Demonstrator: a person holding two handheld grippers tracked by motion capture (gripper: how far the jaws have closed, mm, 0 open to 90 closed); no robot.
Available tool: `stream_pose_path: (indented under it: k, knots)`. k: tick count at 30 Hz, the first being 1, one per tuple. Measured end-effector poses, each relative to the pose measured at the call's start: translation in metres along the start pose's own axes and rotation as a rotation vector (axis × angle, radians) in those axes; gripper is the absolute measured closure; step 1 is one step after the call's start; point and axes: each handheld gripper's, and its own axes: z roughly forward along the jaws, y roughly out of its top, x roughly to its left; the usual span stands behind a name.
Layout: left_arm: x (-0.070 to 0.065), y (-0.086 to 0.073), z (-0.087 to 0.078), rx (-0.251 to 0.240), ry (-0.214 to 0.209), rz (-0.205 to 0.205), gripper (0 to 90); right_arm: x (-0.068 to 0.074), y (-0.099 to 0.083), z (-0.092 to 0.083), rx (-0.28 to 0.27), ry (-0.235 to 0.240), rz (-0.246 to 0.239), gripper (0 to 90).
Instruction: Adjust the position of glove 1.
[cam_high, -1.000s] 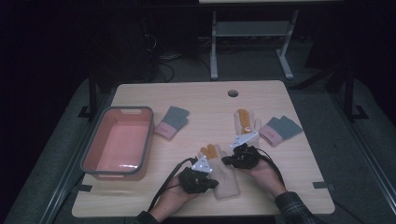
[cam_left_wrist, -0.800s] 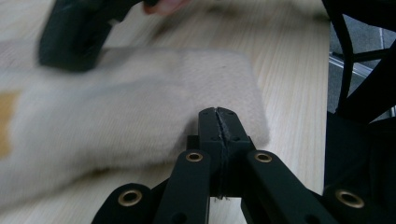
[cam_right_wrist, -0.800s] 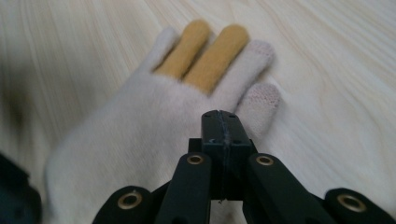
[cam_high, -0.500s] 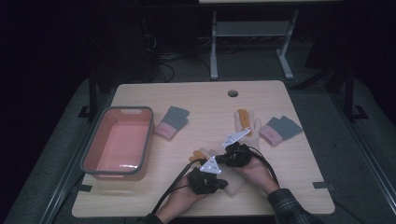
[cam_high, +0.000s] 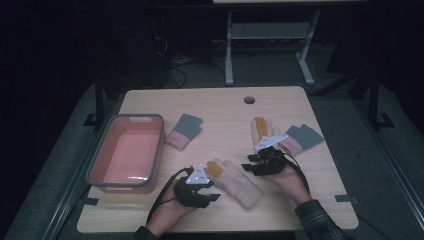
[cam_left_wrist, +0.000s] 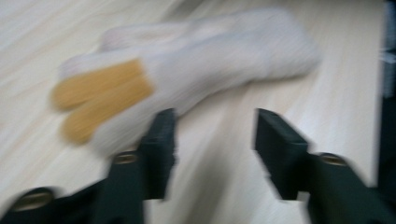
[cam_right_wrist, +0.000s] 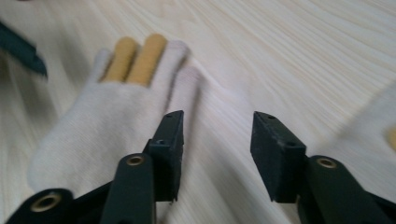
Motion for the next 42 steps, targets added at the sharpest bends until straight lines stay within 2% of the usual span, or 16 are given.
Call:
stream_pose_path:
  k: [1, 4, 7, 11, 13, 15, 18, 22, 26, 30, 36, 42]
  knots:
    - [0.002, -0.004, -0.001, 0.003, 0.018, 0.003, 39.4, -0.002, -0.001, -0.002, 0.002, -0.006, 0.008, 51.9]
    - [0.008, -0.015, -0.004, 0.022, 0.055, 0.003, 29.1, -0.009, -0.004, -0.009, -0.002, -0.036, 0.038, 46.6]
    - [0.014, -0.023, -0.007, 0.032, 0.067, -0.005, 21.8, -0.016, -0.006, -0.015, -0.012, -0.067, 0.066, 41.9]
    - [0.018, -0.032, -0.007, 0.040, 0.098, -0.015, 14.0, -0.023, -0.008, -0.020, -0.008, -0.082, 0.087, 43.0]
    - [0.020, -0.034, -0.005, 0.049, 0.106, -0.018, 13.0, -0.025, -0.008, -0.022, -0.005, -0.095, 0.098, 43.3]
    - [0.023, -0.037, -0.003, 0.036, 0.081, -0.040, 12.1, -0.028, -0.007, -0.024, -0.006, -0.115, 0.101, 42.6]
    - [0.024, -0.042, -0.003, -0.009, 0.070, -0.028, 12.0, -0.036, -0.005, -0.025, 0.005, -0.147, 0.117, 40.9]
    - [0.024, -0.043, -0.003, -0.007, 0.069, -0.025, 12.1, -0.046, -0.001, -0.026, 0.006, -0.176, 0.142, 41.2]
    - [0.025, -0.042, -0.004, -0.006, 0.065, -0.025, 12.1, -0.056, 0.006, -0.029, -0.010, -0.185, 0.161, 50.8]
    - [0.025, -0.042, -0.003, -0.007, 0.063, -0.025, 12.1, -0.062, 0.014, -0.028, -0.009, -0.183, 0.166, 64.7]
    - [0.025, -0.043, -0.003, -0.008, 0.061, -0.030, 12.1, -0.080, 0.031, -0.014, 0.004, -0.201, 0.172, 88.9]
    - [0.025, -0.043, -0.003, -0.008, 0.062, -0.029, 12.1, -0.105, 0.043, 0.003, 0.021, -0.238, 0.180, 90.0]
